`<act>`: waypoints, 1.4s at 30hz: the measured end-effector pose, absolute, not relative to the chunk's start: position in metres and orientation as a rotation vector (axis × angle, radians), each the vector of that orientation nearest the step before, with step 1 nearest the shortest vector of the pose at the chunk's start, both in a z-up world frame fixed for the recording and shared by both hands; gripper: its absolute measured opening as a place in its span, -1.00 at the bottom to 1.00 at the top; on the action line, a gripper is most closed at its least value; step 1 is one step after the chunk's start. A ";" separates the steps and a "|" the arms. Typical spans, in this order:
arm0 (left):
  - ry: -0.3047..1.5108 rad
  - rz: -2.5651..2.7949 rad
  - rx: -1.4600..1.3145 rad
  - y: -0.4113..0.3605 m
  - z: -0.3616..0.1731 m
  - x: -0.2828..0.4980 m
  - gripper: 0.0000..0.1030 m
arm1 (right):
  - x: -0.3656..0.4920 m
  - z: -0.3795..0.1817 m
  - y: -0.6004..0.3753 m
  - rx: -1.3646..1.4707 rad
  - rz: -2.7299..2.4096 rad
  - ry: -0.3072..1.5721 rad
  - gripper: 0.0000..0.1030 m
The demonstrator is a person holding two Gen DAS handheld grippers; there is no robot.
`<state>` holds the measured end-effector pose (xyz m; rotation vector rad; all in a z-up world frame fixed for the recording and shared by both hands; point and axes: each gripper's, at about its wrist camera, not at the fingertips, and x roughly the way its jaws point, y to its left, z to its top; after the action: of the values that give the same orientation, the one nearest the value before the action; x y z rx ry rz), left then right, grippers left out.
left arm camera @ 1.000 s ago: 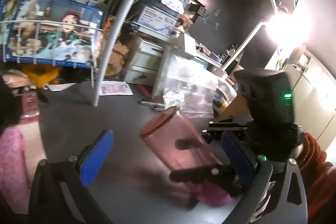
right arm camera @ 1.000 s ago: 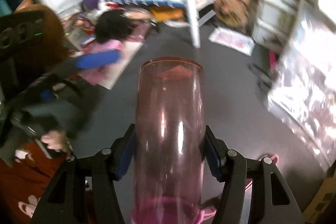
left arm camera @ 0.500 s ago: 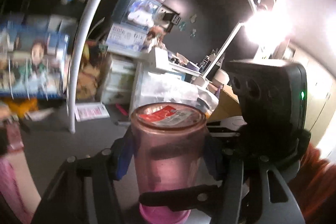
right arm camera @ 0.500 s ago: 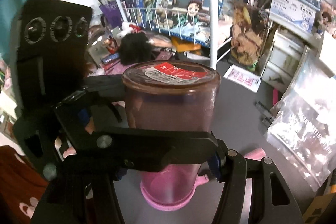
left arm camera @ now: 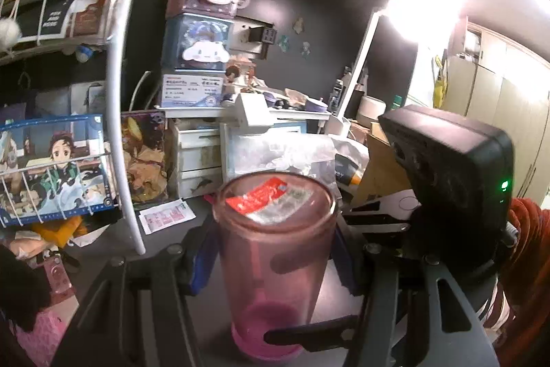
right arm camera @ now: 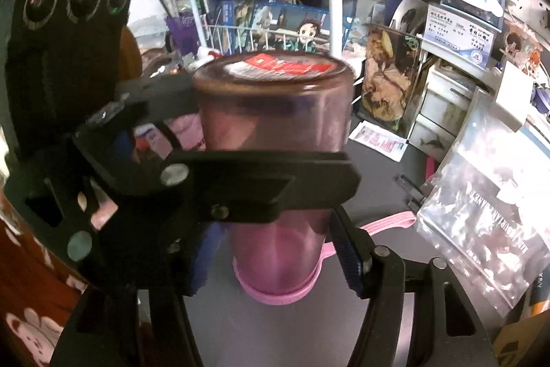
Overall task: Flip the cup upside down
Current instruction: 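Lower the cup lid-down onto the table with both grippers, then open both grippers and withdraw them from the standing cup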
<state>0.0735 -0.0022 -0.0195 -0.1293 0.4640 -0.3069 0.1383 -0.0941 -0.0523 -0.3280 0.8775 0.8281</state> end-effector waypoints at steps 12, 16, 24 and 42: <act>0.508 -0.370 -0.029 -0.033 -0.021 0.064 0.09 | 0.117 -0.066 -0.109 -0.398 0.882 0.794 0.12; 0.527 -0.387 -0.060 -0.032 -0.022 0.062 0.14 | 0.110 -0.066 -0.110 -0.418 0.881 0.774 0.13; 0.524 -0.396 -0.125 -0.025 -0.018 0.060 0.34 | 0.106 -0.058 -0.114 -0.409 0.852 0.746 0.21; 0.437 -0.071 -0.193 -0.004 0.014 0.010 0.98 | 0.079 -0.007 -0.159 -0.233 0.711 0.622 0.74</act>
<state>0.0102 -0.0037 0.0136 -0.1926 0.4368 -0.0713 0.0792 -0.1594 -0.0073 -0.2326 0.6224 0.7112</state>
